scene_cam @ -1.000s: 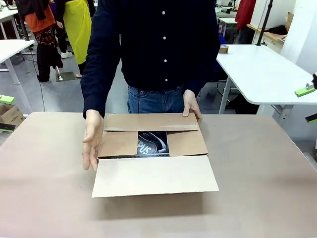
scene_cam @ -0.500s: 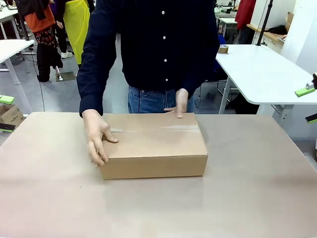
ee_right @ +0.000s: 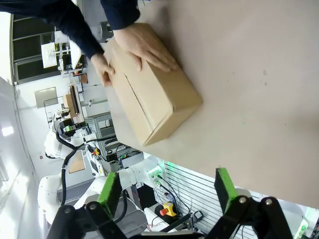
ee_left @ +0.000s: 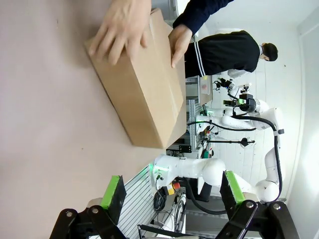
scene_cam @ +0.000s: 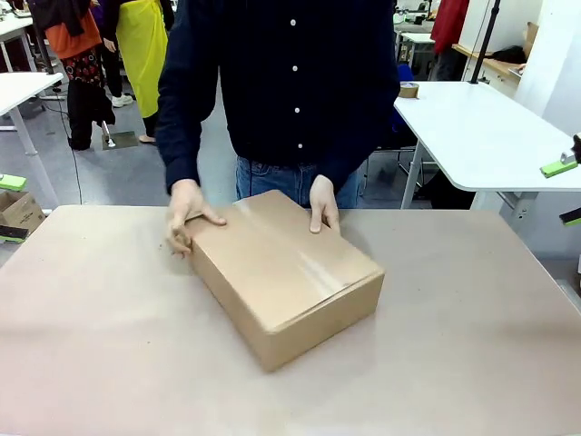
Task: Pack the gift set into the box.
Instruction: Press and hold the closed box until the human finishes sealing it.
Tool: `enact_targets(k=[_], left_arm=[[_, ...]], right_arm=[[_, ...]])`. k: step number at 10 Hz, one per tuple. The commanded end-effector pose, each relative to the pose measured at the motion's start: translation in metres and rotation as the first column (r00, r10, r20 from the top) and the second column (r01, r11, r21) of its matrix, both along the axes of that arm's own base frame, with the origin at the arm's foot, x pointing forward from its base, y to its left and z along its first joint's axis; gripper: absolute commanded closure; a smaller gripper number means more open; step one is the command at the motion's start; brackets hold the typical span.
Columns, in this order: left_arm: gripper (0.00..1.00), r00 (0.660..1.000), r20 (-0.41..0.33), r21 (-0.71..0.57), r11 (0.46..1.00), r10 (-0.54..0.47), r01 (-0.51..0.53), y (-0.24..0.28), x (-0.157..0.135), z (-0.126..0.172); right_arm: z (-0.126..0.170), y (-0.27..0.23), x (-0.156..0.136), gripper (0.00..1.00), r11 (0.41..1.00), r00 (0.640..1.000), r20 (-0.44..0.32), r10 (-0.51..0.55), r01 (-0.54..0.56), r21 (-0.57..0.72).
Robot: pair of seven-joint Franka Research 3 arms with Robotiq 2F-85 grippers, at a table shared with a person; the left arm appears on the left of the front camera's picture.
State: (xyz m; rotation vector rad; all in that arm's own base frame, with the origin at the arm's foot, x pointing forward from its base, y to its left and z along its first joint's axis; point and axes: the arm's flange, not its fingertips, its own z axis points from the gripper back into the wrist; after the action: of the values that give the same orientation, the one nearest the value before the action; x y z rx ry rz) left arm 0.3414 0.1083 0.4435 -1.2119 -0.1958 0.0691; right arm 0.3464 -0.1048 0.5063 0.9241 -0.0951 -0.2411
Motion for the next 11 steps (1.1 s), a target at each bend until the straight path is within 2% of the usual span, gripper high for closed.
enact_targets(k=[1, 7, 8, 9, 10, 11], left_arm=[[0.00, 1.000, -0.009, 0.009, 1.000, -0.007, 0.007, 0.000, -0.004, -0.001], [0.00, 1.000, 0.000, 0.000, 1.000, 0.000, 0.000, 0.000, 0.000, 0.000], [0.00, 0.966, 0.158, -0.017, 0.978, -0.203, 0.208, -0.033, 0.027, 0.004], [0.00, 0.723, 0.578, 0.132, 0.917, -0.379, 0.375, -0.104, 0.054, 0.013], [0.00, 0.615, 0.665, 0.112, 0.871, -0.423, 0.478, -0.123, 0.056, 0.013], [0.00, 0.461, 0.781, 0.196, 0.867, -0.421, 0.459, -0.158, 0.060, 0.009]], right_arm=[[0.000, 0.000, -0.001, 0.00, 1.000, 1.000, 0.001, -0.008, 0.008, -0.007], [0.000, 0.000, 0.000, 0.00, 1.000, 1.000, 0.000, 0.000, 0.000, 0.000], [0.003, 0.038, 0.020, 0.00, 0.994, 0.993, 0.059, 0.099, -0.096, -0.060], [-0.005, 0.124, 0.045, 0.00, 0.915, 0.860, 0.314, 0.403, -0.374, -0.151], [-0.012, 0.144, 0.051, 0.00, 0.897, 0.813, 0.381, 0.441, -0.396, -0.195], [-0.027, 0.185, 0.056, 0.00, 0.832, 0.672, 0.501, 0.546, -0.507, -0.227]])
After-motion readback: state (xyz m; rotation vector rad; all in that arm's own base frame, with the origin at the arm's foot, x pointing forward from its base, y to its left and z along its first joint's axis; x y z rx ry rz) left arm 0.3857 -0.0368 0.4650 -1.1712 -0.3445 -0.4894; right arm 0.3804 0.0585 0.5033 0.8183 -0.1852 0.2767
